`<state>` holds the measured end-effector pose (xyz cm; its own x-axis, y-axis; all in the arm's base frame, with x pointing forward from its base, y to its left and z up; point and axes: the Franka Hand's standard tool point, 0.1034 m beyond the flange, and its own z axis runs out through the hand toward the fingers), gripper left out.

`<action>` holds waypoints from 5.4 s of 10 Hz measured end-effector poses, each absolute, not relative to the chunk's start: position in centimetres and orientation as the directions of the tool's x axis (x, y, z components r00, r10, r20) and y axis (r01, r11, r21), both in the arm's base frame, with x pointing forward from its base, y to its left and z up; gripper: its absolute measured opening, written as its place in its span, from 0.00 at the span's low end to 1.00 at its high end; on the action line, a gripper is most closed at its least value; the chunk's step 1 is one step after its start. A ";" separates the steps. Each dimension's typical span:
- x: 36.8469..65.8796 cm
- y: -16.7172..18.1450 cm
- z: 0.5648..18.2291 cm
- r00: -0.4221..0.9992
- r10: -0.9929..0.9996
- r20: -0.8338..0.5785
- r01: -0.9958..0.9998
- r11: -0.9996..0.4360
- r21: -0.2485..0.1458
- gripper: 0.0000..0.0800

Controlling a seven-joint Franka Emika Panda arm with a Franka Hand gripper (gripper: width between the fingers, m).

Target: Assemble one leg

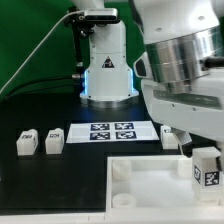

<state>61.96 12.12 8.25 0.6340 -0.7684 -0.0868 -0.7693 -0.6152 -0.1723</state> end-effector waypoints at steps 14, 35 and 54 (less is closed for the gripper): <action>62.5 11.9 8.1 0.938 -0.344 0.041 -0.335 -0.930 -0.148 0.39; 63.5 12.2 7.0 0.994 -0.046 0.095 -0.036 -0.994 -0.100 0.81; 62.3 11.2 6.7 0.151 -0.971 -0.184 -0.977 -0.119 -0.177 0.70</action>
Offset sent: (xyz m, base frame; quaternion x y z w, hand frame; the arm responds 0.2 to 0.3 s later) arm 0.0000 0.0000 0.0000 0.0000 0.0000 -0.2667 0.9638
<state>62.26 11.17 6.74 0.1514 -0.9712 -0.1839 -0.9770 -0.1187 -0.1772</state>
